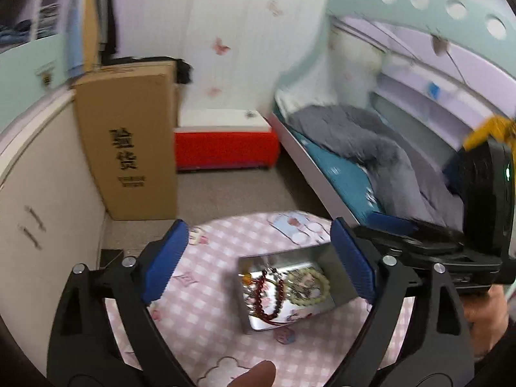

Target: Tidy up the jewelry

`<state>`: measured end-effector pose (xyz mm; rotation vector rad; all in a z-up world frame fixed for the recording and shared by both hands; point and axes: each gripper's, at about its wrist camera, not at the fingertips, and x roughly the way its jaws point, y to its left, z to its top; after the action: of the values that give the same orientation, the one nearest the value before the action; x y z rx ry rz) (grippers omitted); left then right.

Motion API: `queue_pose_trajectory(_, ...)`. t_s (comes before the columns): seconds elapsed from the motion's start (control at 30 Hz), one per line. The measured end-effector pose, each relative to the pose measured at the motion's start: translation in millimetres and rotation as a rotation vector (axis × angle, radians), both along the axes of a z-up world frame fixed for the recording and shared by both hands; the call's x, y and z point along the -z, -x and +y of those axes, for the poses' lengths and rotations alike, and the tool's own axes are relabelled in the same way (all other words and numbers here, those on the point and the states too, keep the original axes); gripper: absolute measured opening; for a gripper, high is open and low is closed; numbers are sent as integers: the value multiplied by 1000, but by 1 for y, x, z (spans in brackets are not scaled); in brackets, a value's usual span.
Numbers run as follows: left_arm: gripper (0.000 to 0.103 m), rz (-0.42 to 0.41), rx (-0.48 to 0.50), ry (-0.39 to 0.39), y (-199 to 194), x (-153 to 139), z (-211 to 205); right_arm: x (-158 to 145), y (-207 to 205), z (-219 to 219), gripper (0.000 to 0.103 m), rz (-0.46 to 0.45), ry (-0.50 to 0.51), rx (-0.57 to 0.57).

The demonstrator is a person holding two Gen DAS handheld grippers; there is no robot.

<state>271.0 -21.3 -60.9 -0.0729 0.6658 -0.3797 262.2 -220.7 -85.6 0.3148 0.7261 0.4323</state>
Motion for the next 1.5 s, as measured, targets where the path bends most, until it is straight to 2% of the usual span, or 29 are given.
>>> queue_pose_trajectory(0.03,89,-9,-30,-5,2,-2,6,-3,4,-5,95,-11,-12,22)
queue_pose_trajectory(0.13,92,-33,-84,-12,10,-9,19,-10,9,-10,95,-27,-13,66)
queue_pose_trajectory(0.3,93,-68,-122,-35,29,-23,26,-25,21,-9,96,-55,3,95)
queue_pose_trajectory(0.47,94,-126,-141,-61,64,-39,26,-40,47,-2,95,-99,36,106)
queue_pose_trajectory(0.7,96,-210,-193,-106,113,-56,24,-61,90,9,95,-154,80,147)
queue_pose_trajectory(0.97,97,-332,-279,-132,180,-74,21,-89,160,16,95,-296,178,224)
queue_pose_trajectory(1.1,97,-366,-289,-112,207,-76,20,-95,188,24,95,-348,244,267)
queue_pose_trajectory(1.27,97,-403,-299,-107,231,-79,16,-95,214,33,95,-408,275,285)
queue_pose_trajectory(1.5,97,-452,-319,-102,257,-82,16,-84,241,39,95,-438,322,342)
